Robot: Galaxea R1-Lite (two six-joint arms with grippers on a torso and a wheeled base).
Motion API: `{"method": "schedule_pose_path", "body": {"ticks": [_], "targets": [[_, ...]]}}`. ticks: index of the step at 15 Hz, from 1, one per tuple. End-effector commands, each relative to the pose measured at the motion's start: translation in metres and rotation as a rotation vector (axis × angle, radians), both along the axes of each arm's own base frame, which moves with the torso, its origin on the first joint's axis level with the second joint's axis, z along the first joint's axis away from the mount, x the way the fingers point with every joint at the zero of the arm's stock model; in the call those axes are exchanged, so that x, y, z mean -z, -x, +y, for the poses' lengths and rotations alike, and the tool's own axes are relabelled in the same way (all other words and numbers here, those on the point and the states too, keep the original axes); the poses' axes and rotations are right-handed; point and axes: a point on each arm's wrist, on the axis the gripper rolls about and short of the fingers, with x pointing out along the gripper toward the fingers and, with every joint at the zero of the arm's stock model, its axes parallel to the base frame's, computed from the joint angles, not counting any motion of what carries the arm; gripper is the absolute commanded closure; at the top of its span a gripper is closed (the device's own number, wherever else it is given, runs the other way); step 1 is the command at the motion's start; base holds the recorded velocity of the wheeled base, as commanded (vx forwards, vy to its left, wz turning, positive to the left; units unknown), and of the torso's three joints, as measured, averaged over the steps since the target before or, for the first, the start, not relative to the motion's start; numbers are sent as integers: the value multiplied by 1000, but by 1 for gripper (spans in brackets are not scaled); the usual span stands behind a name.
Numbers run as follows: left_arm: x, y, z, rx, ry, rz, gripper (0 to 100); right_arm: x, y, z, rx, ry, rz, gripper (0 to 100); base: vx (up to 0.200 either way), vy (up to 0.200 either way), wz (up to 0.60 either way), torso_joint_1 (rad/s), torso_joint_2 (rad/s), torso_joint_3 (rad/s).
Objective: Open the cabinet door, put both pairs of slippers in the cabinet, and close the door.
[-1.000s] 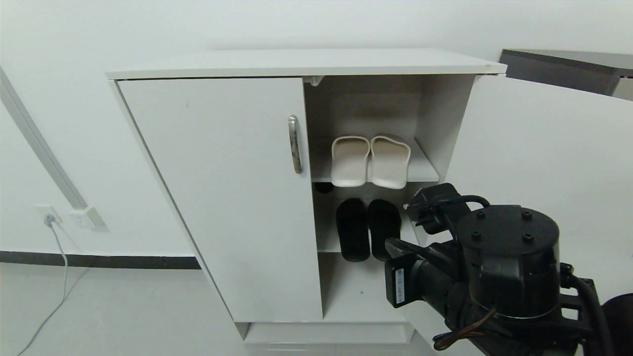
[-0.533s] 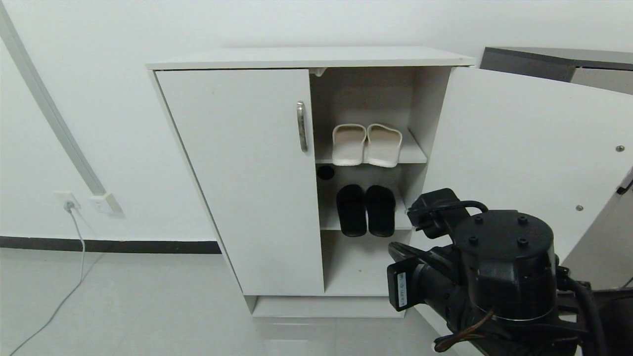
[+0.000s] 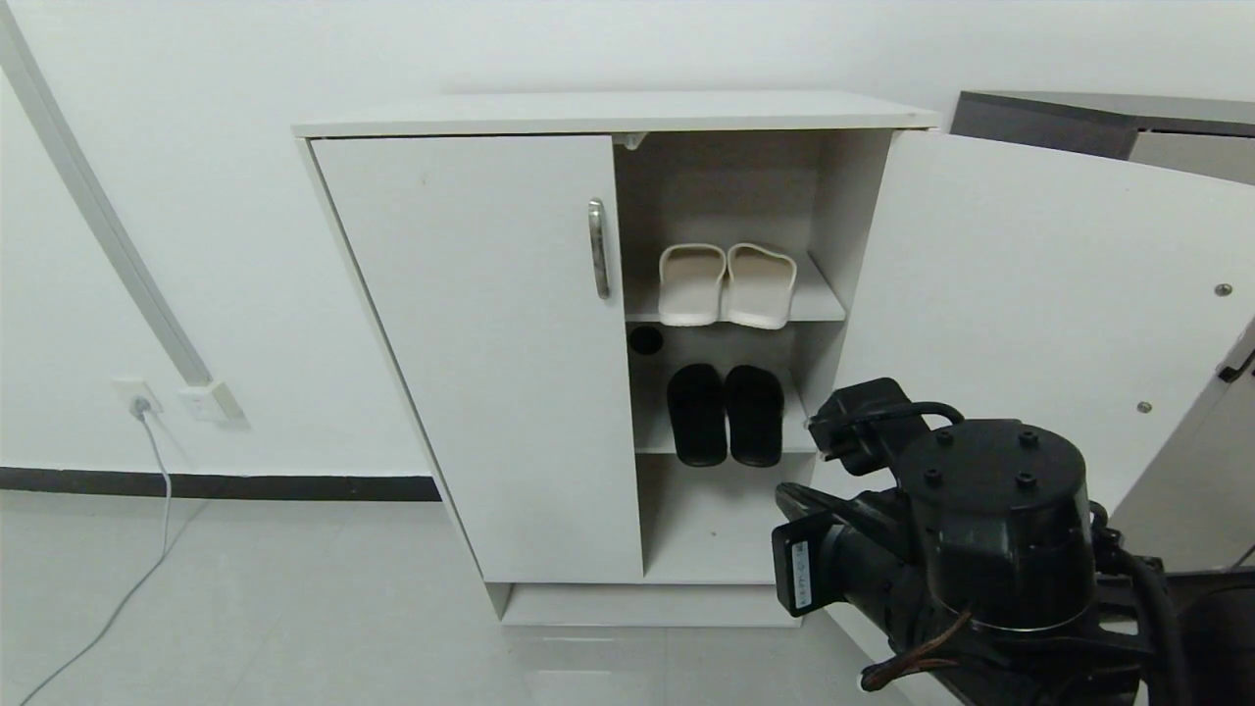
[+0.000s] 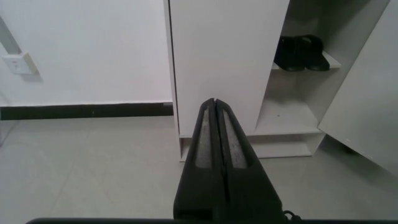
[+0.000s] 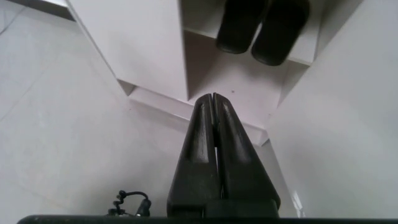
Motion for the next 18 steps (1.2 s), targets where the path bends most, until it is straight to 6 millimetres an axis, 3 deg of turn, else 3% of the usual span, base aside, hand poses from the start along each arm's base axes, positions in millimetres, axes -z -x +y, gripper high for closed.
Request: {"method": "schedule_pose_path", "body": {"ticks": [1, 7, 10, 18], "targets": [[0, 0, 0, 0, 0, 1, 100, 1, 0, 1, 0, 4, 3, 100, 0, 0, 0, 0, 0, 0], [0, 0, 0, 0, 0, 1, 100, 4, -1, 2, -2, 11, 7, 100, 0, 0, 0, 0, -22, -20], [0, 0, 0, 0, 0, 1, 100, 4, -1, 1, -2, 20, 3, 100, 0, 0, 0, 12, -180, -318], [0, 0, 0, 0, 0, 1, 100, 3, -1, 1, -1, 20, 1, 100, 0, 0, 0, 89, -496, -359]]}}
